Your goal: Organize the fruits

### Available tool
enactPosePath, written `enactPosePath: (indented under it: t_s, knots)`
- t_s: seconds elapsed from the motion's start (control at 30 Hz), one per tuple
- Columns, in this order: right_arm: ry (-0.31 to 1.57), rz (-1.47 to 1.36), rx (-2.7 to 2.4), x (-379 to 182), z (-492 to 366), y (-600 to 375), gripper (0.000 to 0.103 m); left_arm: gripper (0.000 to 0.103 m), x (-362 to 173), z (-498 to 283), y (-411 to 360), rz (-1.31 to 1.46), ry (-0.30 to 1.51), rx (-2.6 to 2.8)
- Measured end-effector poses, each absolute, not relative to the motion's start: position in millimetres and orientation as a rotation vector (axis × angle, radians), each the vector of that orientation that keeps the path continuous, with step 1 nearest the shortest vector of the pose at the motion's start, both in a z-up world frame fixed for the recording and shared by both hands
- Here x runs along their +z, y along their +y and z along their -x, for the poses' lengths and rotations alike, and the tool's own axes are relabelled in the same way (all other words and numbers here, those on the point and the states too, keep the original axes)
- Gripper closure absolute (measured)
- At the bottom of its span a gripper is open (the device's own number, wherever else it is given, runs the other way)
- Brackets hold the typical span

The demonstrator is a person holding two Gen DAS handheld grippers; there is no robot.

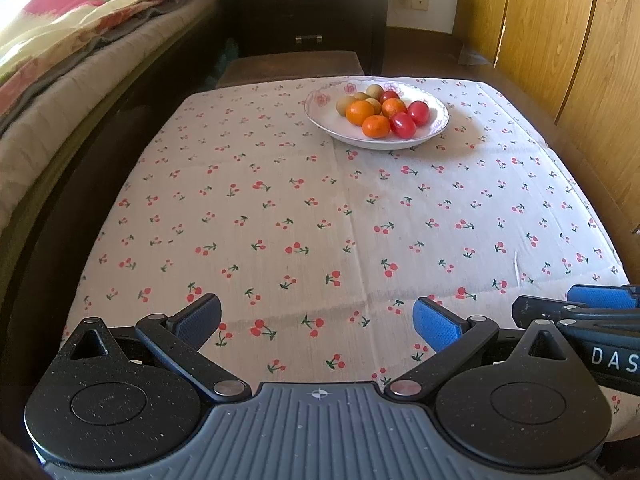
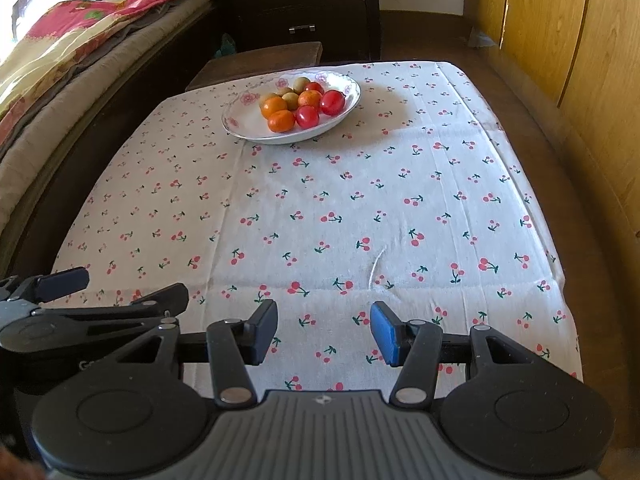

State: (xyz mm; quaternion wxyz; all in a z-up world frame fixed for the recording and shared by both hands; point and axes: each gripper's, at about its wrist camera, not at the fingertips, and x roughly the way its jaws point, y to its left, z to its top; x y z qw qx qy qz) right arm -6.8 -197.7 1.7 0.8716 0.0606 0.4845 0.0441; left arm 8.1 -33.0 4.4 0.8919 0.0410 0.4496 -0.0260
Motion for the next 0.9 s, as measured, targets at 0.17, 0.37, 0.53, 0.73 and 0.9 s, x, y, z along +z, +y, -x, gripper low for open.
enactPosePath:
  t_s: [0.17, 0.37, 0.53, 0.73, 0.9]
  knots:
    - [1.015, -0.118, 0.092, 0.9, 8.4, -196.3, 0.051, 0.0, 4.9, -6.2, -31.8, -0.086, 0.93, -0.054]
    - [1.016, -0.112, 0.093, -0.2, 8.8, -194.8, 0.051, 0.0, 4.6, -4.9, -32.0, -0.098, 0.921, -0.047]
    - [1.019, -0.109, 0.092, -0.8, 8.4, -194.3, 0.051, 0.0, 4.3, -4.6, -32.3, -0.108, 0.917, -0.043]
    - [1.02, -0.11, 0.092, -0.9, 7.9, -194.1, 0.051, 0.0, 4.6, -4.3, -31.5, -0.104, 0.919, -0.039]
    - [1.013, -0.119, 0.099, 0.7, 7.4, -195.0, 0.048, 0.0, 2.9, -5.6, -31.0, -0.097, 0.936, -0.032]
